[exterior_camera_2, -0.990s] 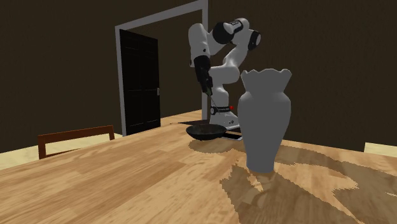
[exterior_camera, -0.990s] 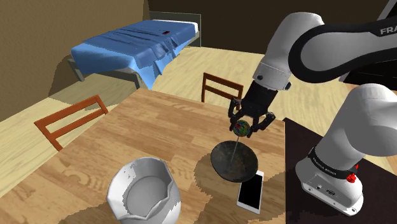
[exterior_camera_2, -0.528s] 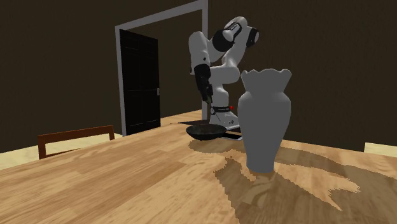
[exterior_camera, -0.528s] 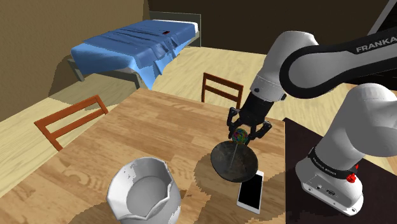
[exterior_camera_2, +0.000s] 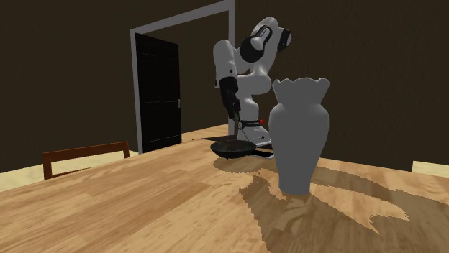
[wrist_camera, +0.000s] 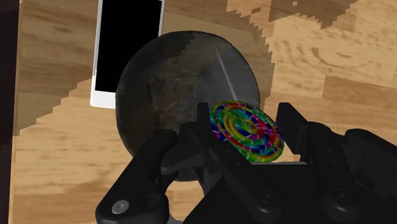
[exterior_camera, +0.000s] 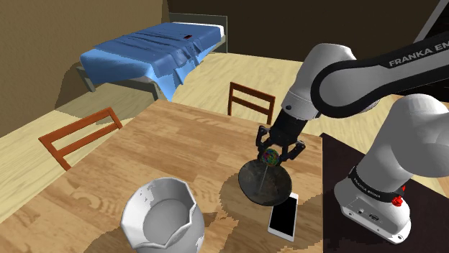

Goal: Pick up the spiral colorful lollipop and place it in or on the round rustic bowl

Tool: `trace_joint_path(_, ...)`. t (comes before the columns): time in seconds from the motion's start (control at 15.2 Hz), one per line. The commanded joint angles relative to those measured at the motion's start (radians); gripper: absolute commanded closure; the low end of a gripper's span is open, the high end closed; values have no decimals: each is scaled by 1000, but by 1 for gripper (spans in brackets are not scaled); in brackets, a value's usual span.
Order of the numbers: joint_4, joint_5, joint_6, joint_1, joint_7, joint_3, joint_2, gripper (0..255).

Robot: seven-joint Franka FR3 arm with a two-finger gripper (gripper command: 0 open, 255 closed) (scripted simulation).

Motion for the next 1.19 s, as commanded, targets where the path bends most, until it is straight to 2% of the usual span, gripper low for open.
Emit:
trace_joint_path(0.0, 0, 0, 0, 0, 0, 0, 0, 255)
trace_joint_path(0.07, 0, 0, 1, 0, 0, 0, 1, 0)
trace_joint_path(0.4, 0, 0, 1, 0, 0, 0, 1, 0)
trace_joint_path(0.66, 24, -148, -209, -67, 62, -79, -180, 0)
trace_joint_path(1.12, 24, -148, -209, -67, 62, -79, -180, 0)
